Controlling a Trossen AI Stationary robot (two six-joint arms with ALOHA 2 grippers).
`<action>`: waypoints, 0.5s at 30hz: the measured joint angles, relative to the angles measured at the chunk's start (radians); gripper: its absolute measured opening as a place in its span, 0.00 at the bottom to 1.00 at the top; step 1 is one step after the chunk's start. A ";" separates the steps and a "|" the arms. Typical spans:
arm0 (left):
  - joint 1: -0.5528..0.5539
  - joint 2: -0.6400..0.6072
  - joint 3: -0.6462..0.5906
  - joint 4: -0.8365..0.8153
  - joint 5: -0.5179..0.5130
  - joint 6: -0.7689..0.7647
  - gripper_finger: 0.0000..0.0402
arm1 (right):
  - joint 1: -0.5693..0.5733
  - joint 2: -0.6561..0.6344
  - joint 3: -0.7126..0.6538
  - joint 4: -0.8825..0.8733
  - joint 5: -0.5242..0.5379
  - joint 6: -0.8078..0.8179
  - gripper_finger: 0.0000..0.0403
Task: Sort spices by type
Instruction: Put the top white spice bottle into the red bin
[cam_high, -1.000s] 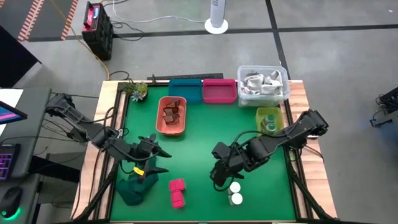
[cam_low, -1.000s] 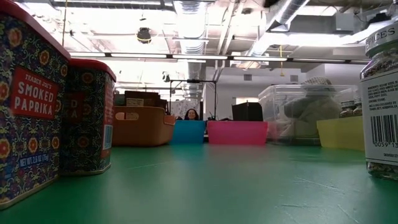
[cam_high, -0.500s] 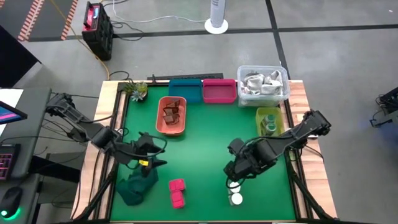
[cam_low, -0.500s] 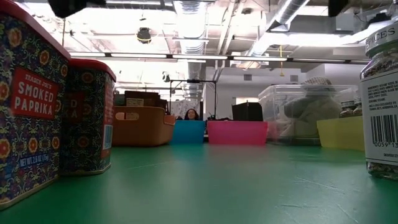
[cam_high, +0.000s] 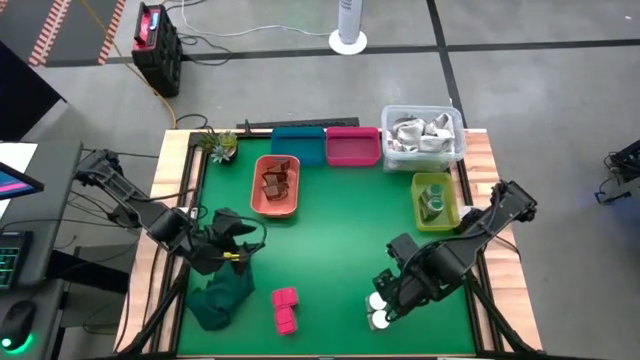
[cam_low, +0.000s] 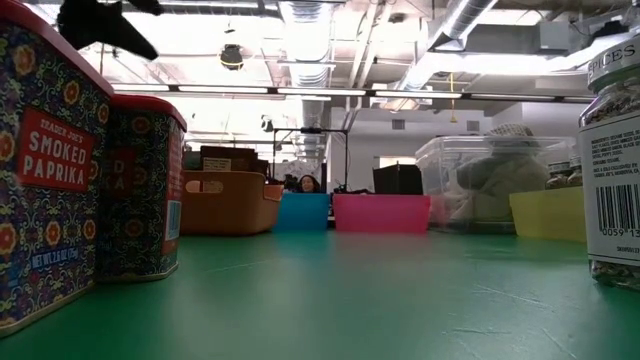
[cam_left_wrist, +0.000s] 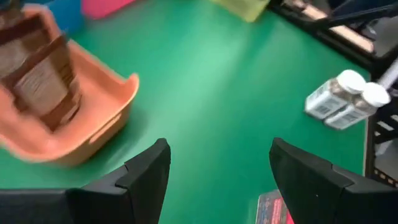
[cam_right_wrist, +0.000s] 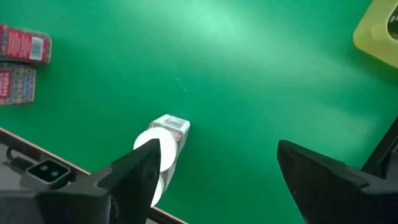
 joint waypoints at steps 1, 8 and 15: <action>0.006 -0.001 0.000 0.028 0.005 0.044 0.65 | 0.005 0.000 0.000 -0.002 0.000 0.004 0.86; 0.057 -0.007 0.001 0.141 0.089 0.216 0.65 | -0.002 0.000 0.000 0.038 -0.056 -0.073 0.89; 0.074 -0.018 0.001 0.207 0.090 0.271 0.65 | -0.028 0.003 0.000 0.077 -0.061 -0.115 0.97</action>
